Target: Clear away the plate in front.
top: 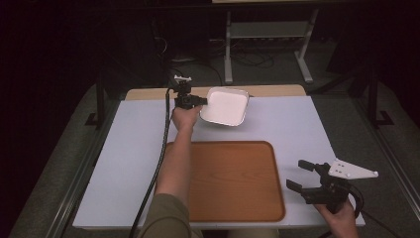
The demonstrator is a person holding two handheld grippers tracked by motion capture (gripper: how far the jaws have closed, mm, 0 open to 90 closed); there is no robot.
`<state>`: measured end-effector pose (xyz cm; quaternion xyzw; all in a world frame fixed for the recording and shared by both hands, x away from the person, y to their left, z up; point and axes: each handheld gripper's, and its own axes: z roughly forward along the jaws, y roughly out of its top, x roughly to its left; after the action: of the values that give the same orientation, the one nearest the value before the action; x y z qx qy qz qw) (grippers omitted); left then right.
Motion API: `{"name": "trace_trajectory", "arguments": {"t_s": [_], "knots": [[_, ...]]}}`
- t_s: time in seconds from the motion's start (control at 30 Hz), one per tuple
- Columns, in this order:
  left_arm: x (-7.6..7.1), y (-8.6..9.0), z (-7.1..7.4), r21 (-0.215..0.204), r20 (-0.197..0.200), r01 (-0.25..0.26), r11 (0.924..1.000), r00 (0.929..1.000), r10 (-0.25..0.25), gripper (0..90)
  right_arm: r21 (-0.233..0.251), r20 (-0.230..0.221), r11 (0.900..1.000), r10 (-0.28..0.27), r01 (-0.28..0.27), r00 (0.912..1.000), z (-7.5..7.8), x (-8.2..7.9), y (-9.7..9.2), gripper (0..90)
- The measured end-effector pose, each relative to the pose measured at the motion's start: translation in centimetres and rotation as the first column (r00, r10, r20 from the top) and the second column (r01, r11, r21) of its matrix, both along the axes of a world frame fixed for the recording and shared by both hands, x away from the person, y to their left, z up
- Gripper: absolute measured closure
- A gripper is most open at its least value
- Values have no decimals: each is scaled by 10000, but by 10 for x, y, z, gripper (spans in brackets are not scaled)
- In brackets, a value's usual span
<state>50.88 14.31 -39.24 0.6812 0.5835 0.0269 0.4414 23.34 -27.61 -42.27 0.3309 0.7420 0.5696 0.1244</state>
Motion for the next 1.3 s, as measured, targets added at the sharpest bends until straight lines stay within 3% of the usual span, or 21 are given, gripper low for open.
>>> {"name": "trace_trajectory", "arguments": {"t_s": [0.3, 0.9, 1.3], "knots": [[-9, 6, 15, 141, 282, 84, 9999, 9996, -88, 892, -68, 72, 10000, 18, -18, 10000, 0, -1, 1, 131], [-36, 31, 48, -136, 1020, 112, 9998, 9947, -98, 892, -241, 74, 9996, 143, -141, 9999, 0, -3, 7, 131], [-56, 47, 44, -100, 953, 288, 9995, 9951, -278, 892, -485, 44, 9985, 251, -249, 9997, -1, -3, 12, 131]]}}
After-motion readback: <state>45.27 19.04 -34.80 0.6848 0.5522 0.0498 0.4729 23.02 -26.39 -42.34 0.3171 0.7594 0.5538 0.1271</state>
